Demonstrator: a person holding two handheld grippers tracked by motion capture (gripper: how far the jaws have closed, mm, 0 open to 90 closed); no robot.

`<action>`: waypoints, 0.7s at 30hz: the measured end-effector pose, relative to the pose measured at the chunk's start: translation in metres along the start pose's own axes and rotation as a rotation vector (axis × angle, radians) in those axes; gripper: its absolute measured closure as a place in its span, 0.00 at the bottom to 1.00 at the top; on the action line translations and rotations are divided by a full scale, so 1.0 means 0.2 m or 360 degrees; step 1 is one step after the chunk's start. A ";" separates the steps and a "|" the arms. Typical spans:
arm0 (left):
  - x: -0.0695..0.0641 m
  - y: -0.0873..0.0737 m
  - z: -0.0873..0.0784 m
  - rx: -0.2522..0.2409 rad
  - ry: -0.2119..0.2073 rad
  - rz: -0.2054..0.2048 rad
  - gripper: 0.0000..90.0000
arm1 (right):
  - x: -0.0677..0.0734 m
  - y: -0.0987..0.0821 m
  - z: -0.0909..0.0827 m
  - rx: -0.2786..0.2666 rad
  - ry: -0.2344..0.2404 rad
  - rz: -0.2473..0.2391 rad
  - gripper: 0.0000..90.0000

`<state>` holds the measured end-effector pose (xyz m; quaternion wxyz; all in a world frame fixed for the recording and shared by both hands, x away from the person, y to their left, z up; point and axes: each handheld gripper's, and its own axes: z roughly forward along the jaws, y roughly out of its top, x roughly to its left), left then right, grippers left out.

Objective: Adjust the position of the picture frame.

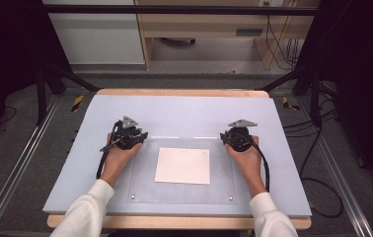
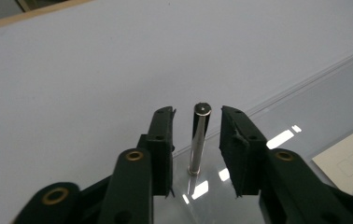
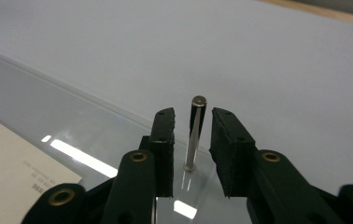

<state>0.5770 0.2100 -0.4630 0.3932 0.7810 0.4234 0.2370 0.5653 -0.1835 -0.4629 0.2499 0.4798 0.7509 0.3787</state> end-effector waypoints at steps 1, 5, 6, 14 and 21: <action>-0.01 0.00 -0.01 -0.0017 0.0003 0.0012 0.69 | 0.00 0.00 -0.01 -0.0014 -0.0009 -0.0019 0.78; -0.03 -0.01 -0.02 -0.0070 0.0019 -0.0002 0.65 | 0.00 0.00 -0.02 -0.0055 -0.0016 -0.0033 0.81; -0.02 -0.01 -0.02 -0.0077 0.0015 -0.0007 0.65 | 0.00 0.00 -0.02 -0.0067 -0.0012 -0.0030 0.83; -0.01 -0.02 -0.04 -0.0137 0.0006 -0.0067 0.74 | 0.01 0.02 -0.02 -0.0091 -0.0027 -0.0034 0.94; -0.02 -0.02 -0.04 -0.0152 0.0048 -0.0091 0.86 | 0.01 0.03 -0.02 -0.0082 -0.0034 -0.0034 0.95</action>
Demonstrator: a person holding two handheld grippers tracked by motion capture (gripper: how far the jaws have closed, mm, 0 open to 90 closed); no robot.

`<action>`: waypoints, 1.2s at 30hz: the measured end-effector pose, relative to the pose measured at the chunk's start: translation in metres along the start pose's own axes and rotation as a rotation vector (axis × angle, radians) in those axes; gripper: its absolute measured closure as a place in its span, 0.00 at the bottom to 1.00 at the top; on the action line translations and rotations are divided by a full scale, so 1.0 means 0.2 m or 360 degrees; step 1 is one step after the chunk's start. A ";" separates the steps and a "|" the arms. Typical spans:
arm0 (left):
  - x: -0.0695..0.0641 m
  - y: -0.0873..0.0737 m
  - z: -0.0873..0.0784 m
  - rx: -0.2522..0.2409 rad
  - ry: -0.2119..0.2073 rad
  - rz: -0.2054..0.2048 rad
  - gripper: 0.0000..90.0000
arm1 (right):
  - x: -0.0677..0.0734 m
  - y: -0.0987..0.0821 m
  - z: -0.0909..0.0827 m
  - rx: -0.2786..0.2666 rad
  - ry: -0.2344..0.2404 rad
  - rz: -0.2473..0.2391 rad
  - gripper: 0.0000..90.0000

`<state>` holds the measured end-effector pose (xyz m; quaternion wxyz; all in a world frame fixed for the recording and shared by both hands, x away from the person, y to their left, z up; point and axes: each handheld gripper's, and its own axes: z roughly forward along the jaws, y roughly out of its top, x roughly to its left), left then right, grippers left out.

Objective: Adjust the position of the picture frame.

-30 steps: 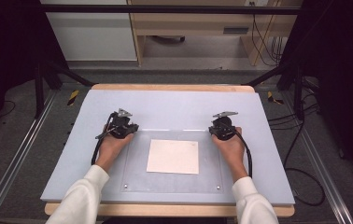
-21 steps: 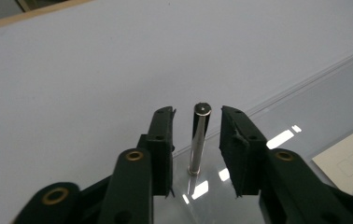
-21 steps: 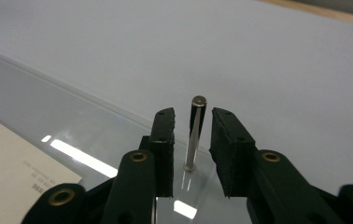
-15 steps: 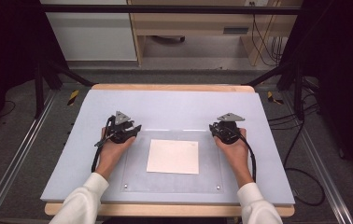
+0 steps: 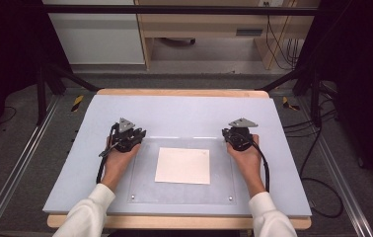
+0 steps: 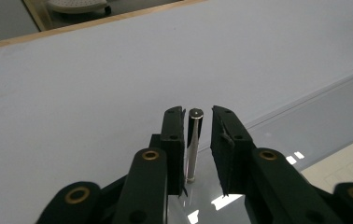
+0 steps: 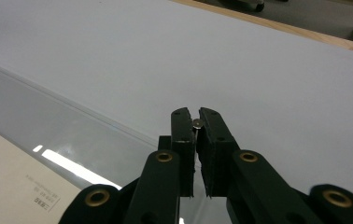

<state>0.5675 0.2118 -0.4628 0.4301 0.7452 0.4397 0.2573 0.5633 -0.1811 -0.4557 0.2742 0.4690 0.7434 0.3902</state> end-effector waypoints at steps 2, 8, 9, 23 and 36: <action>0.00 0.01 -0.01 -0.0008 0.0008 0.0006 0.89 | 0.00 0.00 0.00 0.0000 0.0000 0.0003 0.95; 0.01 0.01 -0.01 -0.0001 0.0012 -0.0005 0.93 | 0.00 0.01 0.00 0.0012 -0.0003 0.0002 0.95; 0.00 0.01 -0.01 0.0008 0.0020 0.0009 0.93 | 0.00 0.01 0.00 0.0015 -0.0003 0.0004 0.95; 0.01 0.09 0.00 0.0196 0.0002 0.0005 0.94 | -0.01 0.07 0.01 0.0166 0.0007 0.0066 0.95; 0.05 0.17 0.03 0.0387 -0.0055 -0.0034 0.94 | -0.06 0.16 0.05 0.0374 0.0084 0.0136 0.95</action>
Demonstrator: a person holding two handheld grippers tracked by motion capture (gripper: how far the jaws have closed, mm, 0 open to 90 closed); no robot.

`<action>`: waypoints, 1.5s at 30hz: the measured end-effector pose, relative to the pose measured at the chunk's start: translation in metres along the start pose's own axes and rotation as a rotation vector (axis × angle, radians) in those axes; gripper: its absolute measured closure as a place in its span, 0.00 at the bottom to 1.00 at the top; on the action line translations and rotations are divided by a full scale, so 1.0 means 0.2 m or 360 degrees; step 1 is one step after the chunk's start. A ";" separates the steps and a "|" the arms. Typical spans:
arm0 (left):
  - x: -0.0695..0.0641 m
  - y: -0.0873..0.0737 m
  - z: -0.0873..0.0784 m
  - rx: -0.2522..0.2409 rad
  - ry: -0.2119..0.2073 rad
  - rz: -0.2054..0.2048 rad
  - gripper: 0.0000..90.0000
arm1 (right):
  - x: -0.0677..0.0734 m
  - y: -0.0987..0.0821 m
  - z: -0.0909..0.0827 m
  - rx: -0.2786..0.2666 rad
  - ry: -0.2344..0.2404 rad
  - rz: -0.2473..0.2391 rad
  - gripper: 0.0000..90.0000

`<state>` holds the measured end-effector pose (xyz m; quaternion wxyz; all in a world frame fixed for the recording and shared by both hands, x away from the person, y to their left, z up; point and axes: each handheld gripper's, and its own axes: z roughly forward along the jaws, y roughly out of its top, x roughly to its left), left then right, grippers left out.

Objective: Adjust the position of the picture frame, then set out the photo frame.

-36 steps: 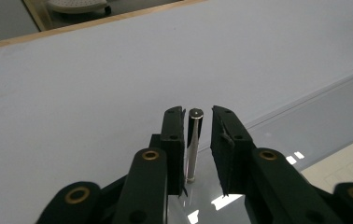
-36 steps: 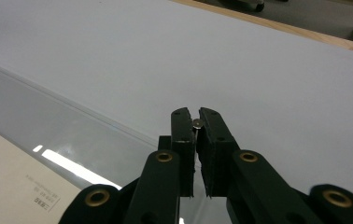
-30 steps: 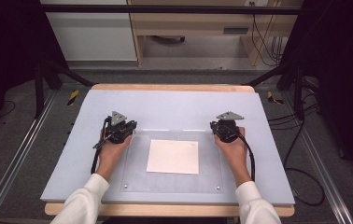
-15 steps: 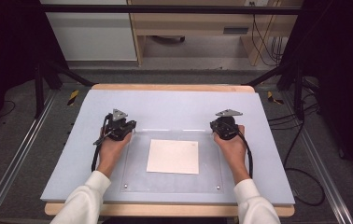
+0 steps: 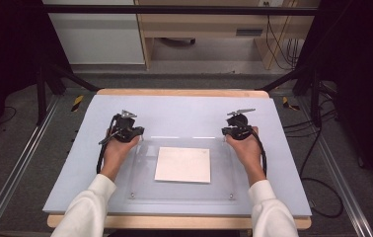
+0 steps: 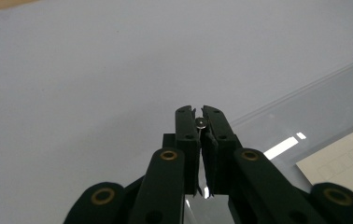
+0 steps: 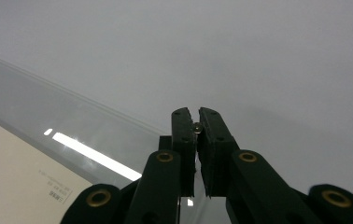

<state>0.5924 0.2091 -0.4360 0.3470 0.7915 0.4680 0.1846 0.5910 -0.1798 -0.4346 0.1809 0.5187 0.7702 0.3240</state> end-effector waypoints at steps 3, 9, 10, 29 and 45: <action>0.01 0.03 0.00 0.0061 -0.0010 -0.0003 0.94 | -0.01 0.02 0.00 0.0035 0.0011 0.0001 0.95; 0.02 0.07 0.02 0.0143 -0.0033 -0.0019 0.95 | -0.02 0.02 0.01 0.0019 0.0043 -0.0008 0.93; 0.02 0.07 0.02 0.0150 -0.0032 -0.0016 0.95 | -0.03 0.01 0.00 0.0000 0.0049 -0.0005 0.86; 0.03 0.11 0.03 0.0259 -0.0044 -0.0044 0.94 | 0.11 -0.43 -0.48 -0.0460 -0.0064 -0.0339 0.21; 0.05 0.14 0.04 0.0318 -0.0057 -0.0074 0.94 | 0.14 -0.74 -0.65 -0.0392 0.0008 -0.0466 0.18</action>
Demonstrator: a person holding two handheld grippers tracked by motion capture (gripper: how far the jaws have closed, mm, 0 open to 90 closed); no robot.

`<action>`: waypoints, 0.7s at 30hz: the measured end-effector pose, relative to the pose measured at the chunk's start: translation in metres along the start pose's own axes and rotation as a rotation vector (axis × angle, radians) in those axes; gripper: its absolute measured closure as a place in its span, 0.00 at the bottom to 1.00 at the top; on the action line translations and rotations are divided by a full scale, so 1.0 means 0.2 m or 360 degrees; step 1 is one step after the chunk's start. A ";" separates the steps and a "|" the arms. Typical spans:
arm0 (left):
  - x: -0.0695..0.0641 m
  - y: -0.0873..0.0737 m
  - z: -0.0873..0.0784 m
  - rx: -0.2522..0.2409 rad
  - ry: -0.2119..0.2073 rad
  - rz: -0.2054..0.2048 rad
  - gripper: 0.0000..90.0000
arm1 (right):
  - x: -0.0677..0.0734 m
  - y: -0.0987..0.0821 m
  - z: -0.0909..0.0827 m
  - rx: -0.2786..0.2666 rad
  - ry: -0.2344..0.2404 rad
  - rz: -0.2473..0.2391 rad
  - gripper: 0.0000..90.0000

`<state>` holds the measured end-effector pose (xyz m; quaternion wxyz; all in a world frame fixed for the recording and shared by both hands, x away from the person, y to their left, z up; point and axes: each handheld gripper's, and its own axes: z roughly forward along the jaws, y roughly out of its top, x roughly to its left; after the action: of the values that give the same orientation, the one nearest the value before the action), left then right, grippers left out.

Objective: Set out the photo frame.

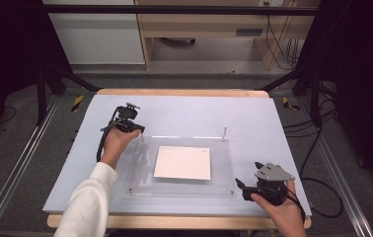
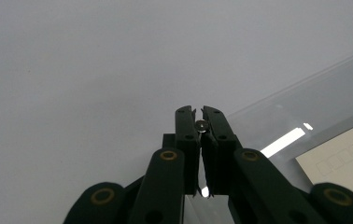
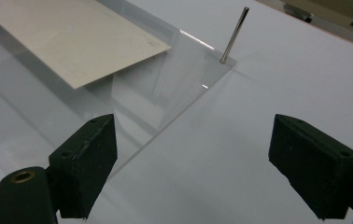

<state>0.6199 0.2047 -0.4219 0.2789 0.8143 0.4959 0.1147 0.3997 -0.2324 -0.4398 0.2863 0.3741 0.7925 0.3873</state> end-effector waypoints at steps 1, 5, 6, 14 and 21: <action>0.00 0.00 0.00 0.0002 -0.0001 -0.0001 0.94 | 0.01 -0.01 -0.01 0.0004 0.0004 -0.0001 0.18; 0.00 0.00 0.00 0.0016 0.0002 0.0000 0.94 | 0.02 -0.06 -0.03 0.0040 0.0052 -0.0008 0.23; 0.00 0.01 0.00 0.0014 0.0001 -0.0009 0.94 | 0.03 -0.07 -0.03 0.0050 0.0057 -0.0024 0.24; 0.01 0.02 0.01 0.0024 -0.0011 -0.0024 0.94 | 0.06 -0.14 -0.05 0.0146 0.0109 -0.0069 0.25; 0.01 0.02 0.01 0.0025 -0.0011 -0.0028 0.94 | 0.11 -0.14 -0.01 0.0180 0.0162 -0.0179 0.24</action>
<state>0.6246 0.2047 -0.4221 0.2754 0.8124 0.5030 0.1055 0.3754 -0.2271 -0.4664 0.2454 0.3244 0.8463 0.3439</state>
